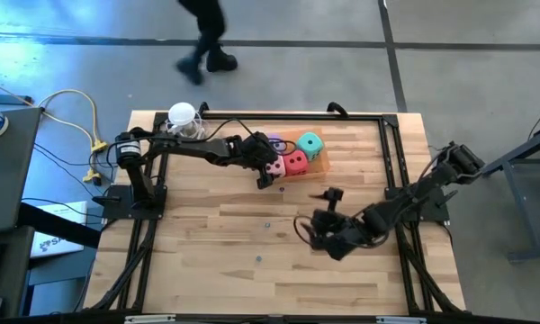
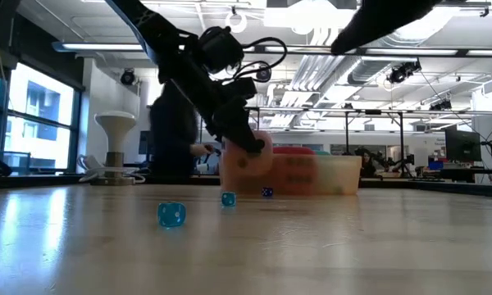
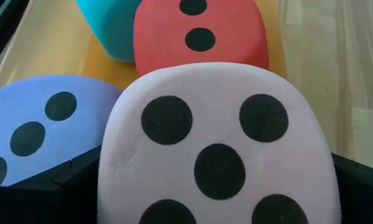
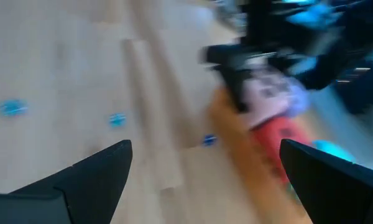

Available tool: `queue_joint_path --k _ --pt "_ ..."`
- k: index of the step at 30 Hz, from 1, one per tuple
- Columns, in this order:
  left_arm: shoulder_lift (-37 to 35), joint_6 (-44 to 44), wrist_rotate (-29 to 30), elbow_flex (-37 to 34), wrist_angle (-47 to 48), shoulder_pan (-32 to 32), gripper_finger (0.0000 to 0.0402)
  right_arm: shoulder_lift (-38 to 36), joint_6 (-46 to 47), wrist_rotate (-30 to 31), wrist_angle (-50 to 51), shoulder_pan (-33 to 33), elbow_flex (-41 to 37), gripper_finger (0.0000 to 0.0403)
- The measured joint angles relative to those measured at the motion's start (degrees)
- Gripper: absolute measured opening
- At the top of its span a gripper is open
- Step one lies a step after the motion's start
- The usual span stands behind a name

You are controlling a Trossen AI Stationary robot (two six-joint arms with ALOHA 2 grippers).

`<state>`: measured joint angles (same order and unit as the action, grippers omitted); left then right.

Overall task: Pick & Place Dice
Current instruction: Put the large pink dice into the orange container

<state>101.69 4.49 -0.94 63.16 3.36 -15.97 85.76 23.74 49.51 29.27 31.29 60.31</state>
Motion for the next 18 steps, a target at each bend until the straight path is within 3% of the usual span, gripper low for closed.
queue_joint_path --k 3,6,15,18 --pt "0.02 -0.25 -0.01 0.0 0.02 0.06 0.0398 0.0 -1.37 2.41 -1.92 -3.82 -0.79 0.04" --pt "0.02 -0.07 0.05 0.0 0.06 0.34 0.0398 0.0 -5.62 -0.22 -9.9 -8.73 -4.62 0.04" --pt "0.02 0.15 0.1 0.07 0.68 0.39 0.0398 0.02 -19.28 -11.54 -52.58 -22.56 -21.79 0.04" --pt "0.02 0.32 0.1 0.07 0.7 0.39 0.0398 0.04 -22.06 -14.4 -59.83 -27.08 -23.97 0.04"
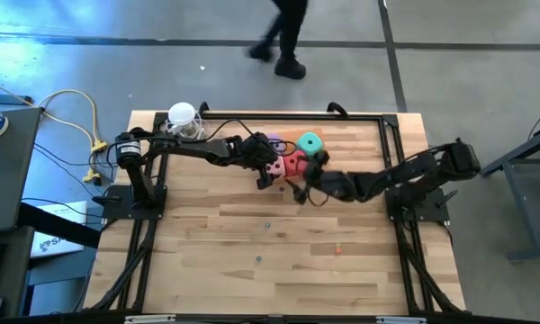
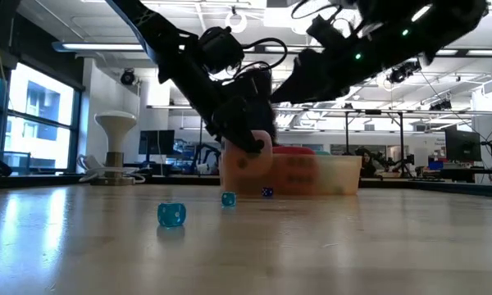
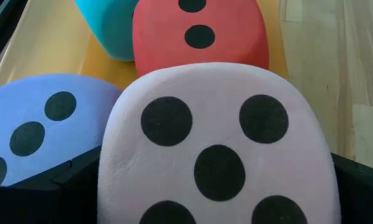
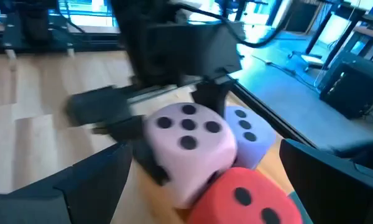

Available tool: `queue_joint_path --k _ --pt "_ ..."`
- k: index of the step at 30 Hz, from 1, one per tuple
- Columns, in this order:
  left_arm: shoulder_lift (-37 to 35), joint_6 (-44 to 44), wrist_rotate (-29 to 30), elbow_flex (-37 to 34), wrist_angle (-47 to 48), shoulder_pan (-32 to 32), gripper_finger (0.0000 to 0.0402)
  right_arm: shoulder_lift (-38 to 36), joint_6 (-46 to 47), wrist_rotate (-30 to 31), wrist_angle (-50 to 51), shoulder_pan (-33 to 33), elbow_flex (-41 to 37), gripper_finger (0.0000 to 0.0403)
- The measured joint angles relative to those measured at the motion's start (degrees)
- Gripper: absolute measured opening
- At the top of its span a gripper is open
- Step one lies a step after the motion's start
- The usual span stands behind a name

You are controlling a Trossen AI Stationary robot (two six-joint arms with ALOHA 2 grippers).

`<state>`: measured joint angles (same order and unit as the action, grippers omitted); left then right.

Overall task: Pick & Place Dice
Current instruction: Put the large pink dice into the orange container

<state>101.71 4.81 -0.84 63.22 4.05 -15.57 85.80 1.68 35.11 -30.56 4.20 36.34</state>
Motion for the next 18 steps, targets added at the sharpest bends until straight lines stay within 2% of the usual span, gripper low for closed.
queue_joint_path --k 5,9,18 --pt "0.0 0.3 -0.02 0.0 -0.01 0.0 0.0398 0.0 0.67 -6.77 0.3 -6.58 -0.09 0.04" --pt "0.0 0.33 0.0 0.0 -0.14 0.0 0.0398 1.92 1.69 -11.09 -1.12 -8.98 -0.07 0.04" --pt "0.02 0.32 -0.02 0.0 -0.27 0.0 0.0398 10.17 -1.21 -9.11 -10.94 -9.2 1.56 0.04"
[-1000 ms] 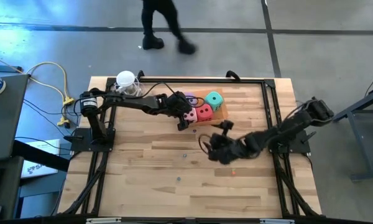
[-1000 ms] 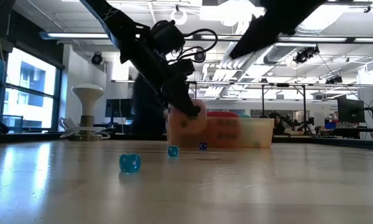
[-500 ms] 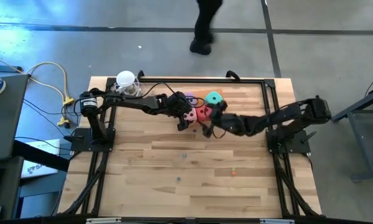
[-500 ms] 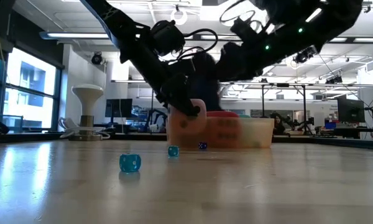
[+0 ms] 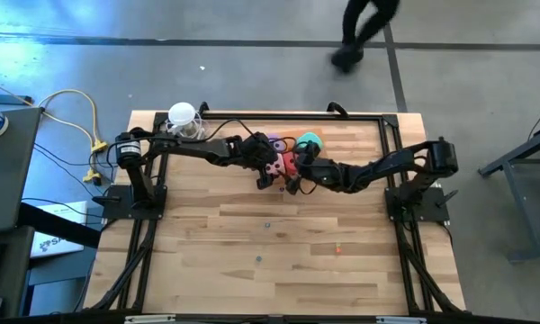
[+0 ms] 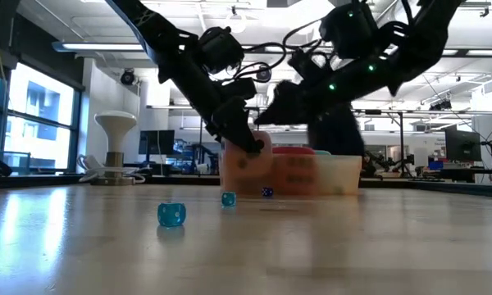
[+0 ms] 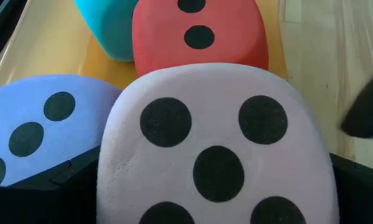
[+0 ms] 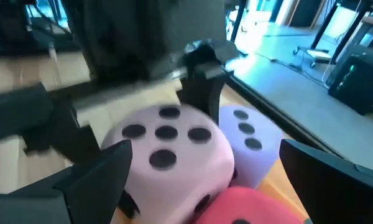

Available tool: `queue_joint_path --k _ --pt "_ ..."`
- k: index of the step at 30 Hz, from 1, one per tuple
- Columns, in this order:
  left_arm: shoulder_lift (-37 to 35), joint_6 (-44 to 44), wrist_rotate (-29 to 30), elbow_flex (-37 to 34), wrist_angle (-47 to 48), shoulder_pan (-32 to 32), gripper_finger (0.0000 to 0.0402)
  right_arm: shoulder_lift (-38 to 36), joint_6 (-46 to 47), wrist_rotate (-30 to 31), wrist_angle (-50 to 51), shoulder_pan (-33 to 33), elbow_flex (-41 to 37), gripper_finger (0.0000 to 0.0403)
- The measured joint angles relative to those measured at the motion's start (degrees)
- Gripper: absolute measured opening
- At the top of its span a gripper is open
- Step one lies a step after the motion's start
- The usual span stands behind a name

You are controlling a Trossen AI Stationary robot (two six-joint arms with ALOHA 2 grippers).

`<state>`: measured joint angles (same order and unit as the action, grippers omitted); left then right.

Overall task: Pick & Place Dice
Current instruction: Put the large pink dice into the orange container

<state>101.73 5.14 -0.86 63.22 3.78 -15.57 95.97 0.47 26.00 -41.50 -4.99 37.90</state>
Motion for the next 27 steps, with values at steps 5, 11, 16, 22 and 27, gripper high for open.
queue_joint_path --k 5,11,16,22,27 --pt "0.0 0.01 0.01 0.0 -0.04 0.0 0.0398 0.15 0.48 0.92 0.0 -0.72 0.53 0.04" --pt "0.0 0.01 0.02 0.0 -0.1 0.0 0.0398 0.15 2.39 1.97 0.71 -3.46 0.53 0.04" --pt "0.0 0.04 0.18 0.0 -0.02 0.0 0.0398 2.55 5.27 0.56 1.54 -5.16 0.58 0.04" --pt "0.0 0.12 0.35 0.0 0.25 0.0 0.0398 6.36 6.05 0.03 0.67 -5.2 0.69 0.04" --pt "-0.06 0.03 0.44 -0.01 0.06 -0.02 0.0398 7.16 6.4 -0.02 0.77 -5.55 0.73 0.04"
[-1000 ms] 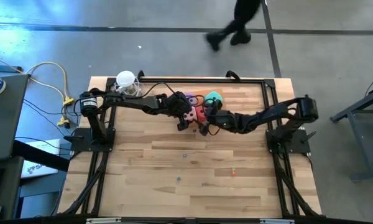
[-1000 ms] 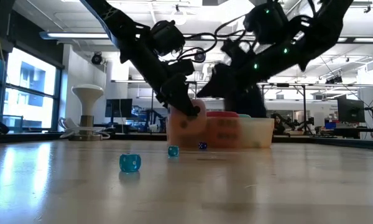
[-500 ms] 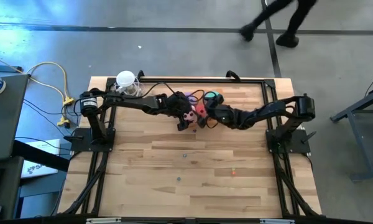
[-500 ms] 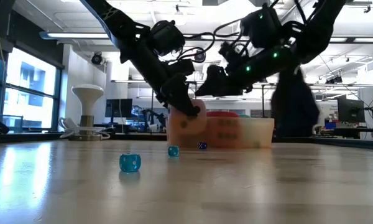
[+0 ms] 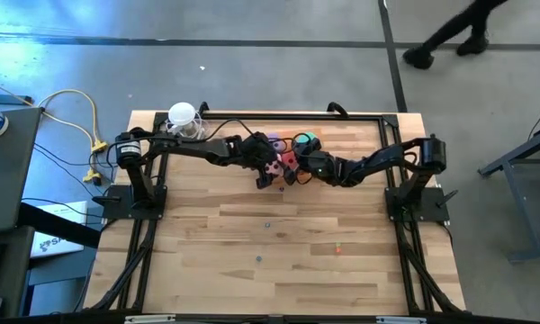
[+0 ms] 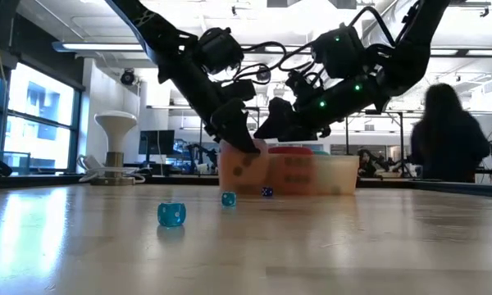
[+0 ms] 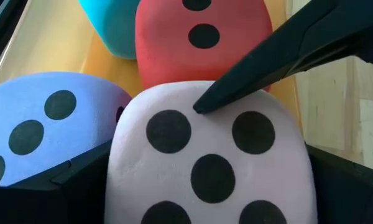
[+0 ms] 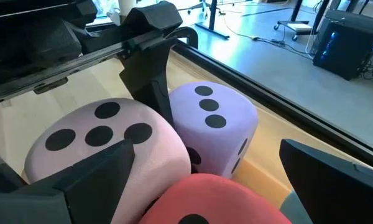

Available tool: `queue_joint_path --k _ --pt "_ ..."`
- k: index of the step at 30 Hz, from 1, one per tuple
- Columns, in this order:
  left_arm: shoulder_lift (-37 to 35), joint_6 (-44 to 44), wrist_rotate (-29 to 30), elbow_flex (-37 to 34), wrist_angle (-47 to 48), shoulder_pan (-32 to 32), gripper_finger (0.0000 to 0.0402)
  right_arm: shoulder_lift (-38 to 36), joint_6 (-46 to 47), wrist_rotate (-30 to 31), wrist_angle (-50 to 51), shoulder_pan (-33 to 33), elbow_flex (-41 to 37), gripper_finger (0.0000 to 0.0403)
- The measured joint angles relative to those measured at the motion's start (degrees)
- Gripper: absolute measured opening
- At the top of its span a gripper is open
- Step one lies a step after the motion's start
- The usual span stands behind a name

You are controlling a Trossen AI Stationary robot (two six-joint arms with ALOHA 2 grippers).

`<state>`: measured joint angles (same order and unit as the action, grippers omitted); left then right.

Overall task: Pick & Place Dice
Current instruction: Put the large pink dice into the orange container

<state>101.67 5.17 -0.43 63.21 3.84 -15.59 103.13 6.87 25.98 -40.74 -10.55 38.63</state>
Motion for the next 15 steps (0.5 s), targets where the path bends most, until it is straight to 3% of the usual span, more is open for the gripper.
queue_joint_path --k 15 --pt "-8.05 -1.93 1.01 0.09 -1.08 0.51 0.0398 0.28 2.43 -0.74 2.24 -0.82 -0.07 0.04"
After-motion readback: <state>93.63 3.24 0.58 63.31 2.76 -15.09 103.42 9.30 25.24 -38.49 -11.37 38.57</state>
